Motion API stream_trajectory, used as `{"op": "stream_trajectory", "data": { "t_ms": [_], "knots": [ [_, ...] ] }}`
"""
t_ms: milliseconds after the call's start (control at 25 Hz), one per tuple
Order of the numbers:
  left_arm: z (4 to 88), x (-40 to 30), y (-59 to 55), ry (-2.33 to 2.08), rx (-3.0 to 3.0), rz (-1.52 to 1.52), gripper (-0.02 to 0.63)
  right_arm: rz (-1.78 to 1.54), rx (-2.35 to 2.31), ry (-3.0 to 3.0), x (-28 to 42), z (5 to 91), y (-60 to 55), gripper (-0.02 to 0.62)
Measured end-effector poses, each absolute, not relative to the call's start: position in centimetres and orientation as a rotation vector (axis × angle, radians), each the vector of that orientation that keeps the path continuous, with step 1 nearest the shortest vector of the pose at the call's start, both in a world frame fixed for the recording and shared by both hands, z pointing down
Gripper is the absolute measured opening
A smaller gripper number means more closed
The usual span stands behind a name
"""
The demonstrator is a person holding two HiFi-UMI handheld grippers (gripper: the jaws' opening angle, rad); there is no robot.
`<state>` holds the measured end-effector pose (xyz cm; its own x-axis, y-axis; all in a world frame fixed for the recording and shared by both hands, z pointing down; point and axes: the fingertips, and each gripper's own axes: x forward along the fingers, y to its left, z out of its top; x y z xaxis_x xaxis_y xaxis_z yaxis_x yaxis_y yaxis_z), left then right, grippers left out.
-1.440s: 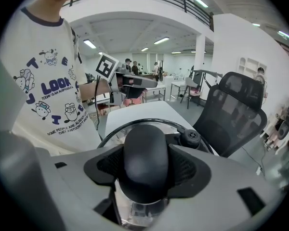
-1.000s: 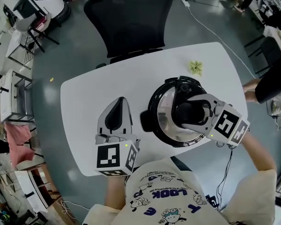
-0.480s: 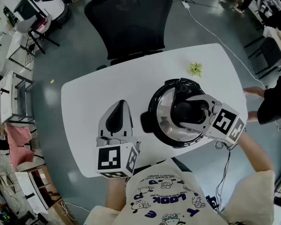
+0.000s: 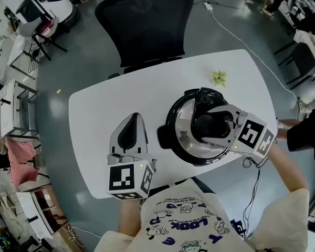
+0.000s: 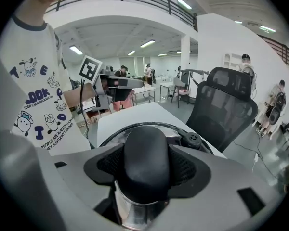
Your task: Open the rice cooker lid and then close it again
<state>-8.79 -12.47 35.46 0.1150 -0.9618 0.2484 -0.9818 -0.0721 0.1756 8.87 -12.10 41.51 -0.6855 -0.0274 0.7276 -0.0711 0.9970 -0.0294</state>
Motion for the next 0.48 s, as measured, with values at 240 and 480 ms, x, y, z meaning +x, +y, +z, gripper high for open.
{"op": "stream_trajectory", "data": {
  "t_ms": [240,480],
  "knots": [
    [35.66,-8.69,-12.01,-1.918,2.091,0.097,0.014,0.037,-0.037,-2.315,8.71,41.38,-11.57,0.295],
    [35.54,-9.00,-11.67,-1.936,2.081,0.098,0.014,-0.009,-0.168,-2.313,8.51,41.35,-11.21,0.296]
  ]
}}
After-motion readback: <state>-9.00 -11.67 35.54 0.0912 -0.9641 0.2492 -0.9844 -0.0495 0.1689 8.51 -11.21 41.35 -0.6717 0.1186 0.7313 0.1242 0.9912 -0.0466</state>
